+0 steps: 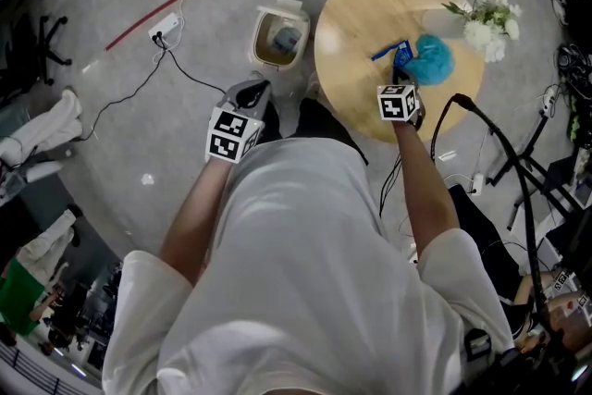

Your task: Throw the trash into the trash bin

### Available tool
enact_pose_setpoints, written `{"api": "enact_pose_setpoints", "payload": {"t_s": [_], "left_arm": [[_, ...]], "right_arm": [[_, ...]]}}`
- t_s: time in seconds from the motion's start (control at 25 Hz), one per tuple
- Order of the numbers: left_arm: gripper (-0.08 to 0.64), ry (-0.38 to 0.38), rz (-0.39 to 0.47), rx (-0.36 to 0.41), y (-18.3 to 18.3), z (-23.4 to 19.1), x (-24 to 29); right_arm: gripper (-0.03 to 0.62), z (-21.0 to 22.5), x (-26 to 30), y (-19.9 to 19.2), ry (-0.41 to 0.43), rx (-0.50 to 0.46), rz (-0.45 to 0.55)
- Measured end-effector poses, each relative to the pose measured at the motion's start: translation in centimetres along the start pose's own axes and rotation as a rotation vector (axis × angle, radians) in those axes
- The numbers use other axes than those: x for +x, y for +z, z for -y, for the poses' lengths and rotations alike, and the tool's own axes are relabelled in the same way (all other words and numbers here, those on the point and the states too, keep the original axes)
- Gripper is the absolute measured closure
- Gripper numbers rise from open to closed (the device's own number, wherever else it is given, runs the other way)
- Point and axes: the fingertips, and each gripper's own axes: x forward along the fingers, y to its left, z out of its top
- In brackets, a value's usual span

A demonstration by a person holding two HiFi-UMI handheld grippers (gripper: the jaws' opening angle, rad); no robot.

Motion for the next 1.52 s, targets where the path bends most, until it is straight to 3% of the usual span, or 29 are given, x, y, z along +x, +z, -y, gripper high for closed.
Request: {"api": "enact_pose_setpoints", "payload": {"t_s": [0.84,1.52], "left_arm": [[0.555,0.004,0.055,0.002,-0.9,-1.8,-2.6],[0.555,0.026,0.089,-0.029,-1.5,-4.5,-4.4]], "right_arm": [[0.587,-4.9,-3.7,3.8,0.034,-0.008,0.099],[0.587,-10.2,-4.9,8.9,0.125,-0.027,0.145]]}}
